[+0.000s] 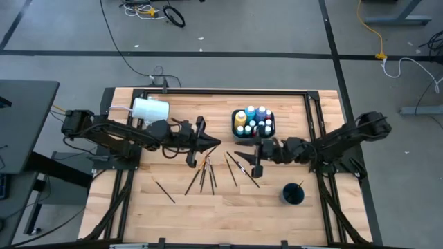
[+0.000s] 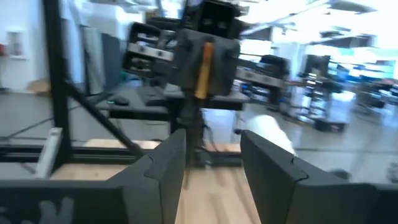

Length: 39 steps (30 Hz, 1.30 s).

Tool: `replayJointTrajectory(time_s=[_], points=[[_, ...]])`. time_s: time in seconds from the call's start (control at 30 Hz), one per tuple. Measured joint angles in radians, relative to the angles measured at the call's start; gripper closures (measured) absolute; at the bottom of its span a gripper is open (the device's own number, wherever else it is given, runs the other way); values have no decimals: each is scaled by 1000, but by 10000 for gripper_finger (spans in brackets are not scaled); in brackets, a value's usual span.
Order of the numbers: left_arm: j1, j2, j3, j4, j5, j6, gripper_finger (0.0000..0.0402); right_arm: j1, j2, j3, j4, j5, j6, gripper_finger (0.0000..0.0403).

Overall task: Pick & Place Paint Supplies
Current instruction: Put the gold paint brush into the cup

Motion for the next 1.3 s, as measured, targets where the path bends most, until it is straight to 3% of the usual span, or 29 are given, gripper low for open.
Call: replayJointTrajectory(time_s=[0.2,0.4,0.73,0.87,1.1,1.3], points=[[0,0,0,10,-1,16,398,-60,99,141,-32,-65,5,245],[0,0,0,10,1,15,398,-96,140,259,-193,-145,52,245],[0,0,0,-2,1,31,397,-121,139,303,-218,-222,77,247],[0,0,0,-1,-6,49,398,-125,139,303,-219,-224,77,279],[0,0,0,-4,-40,56,397,-126,139,303,-219,-221,48,386],[0,0,0,-7,-33,56,388,-123,138,303,-226,-221,69,381]])
